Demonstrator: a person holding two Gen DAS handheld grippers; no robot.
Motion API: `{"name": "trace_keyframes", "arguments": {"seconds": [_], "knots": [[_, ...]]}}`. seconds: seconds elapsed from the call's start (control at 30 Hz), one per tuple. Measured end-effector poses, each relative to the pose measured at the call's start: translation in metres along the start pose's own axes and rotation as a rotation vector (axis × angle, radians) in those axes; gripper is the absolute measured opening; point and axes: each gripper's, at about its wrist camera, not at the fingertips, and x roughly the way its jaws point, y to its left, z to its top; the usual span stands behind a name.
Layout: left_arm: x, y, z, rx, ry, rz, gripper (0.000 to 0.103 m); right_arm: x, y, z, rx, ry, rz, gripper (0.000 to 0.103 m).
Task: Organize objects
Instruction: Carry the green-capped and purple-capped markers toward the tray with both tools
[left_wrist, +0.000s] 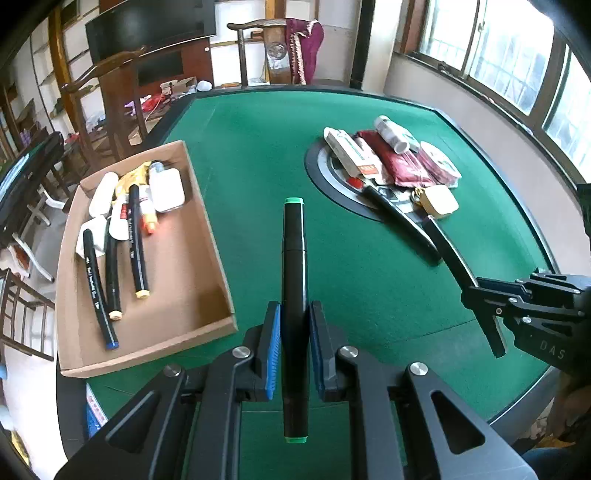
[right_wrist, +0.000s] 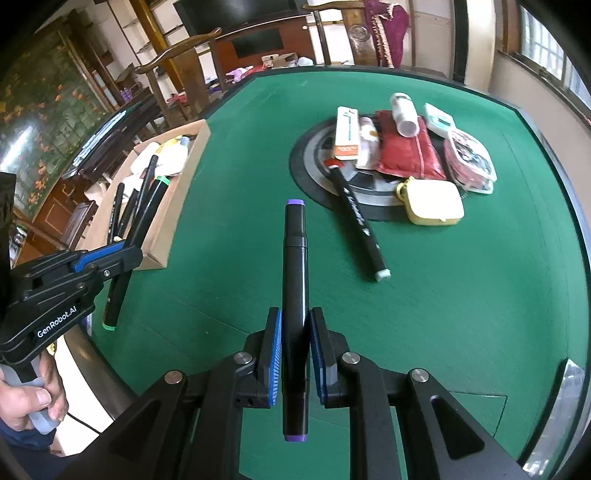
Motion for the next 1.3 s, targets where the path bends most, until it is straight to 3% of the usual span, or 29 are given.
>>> {"name": "trace_keyframes", "arguments": {"seconds": [0.23,0.4,0.6,0.97,1.3], "knots": [[-0.011,0.027,0.006,-0.047,-0.031,-0.028,0.015,-0.001,0.020,0.017,-0.006,0.002,0.028,0.016],[-0.022,0.067,0.014,-0.148,-0.052,-0.081,0.015,-0.006,0.041,0.033,-0.028,-0.022,0.044,0.016],[-0.035,0.111,0.019,-0.214,-0.076,-0.074,0.015,-0.004,0.074,0.051,-0.059,-0.039,0.077,0.016],[-0.025,0.186,0.016,-0.317,-0.036,-0.057,0.015,0.041,0.151,0.090,-0.136,-0.026,0.161,0.016],[0.004,0.207,0.023,-0.338,0.008,-0.085,0.015,0.102,0.183,0.110,-0.129,0.052,0.177,0.016]]}}
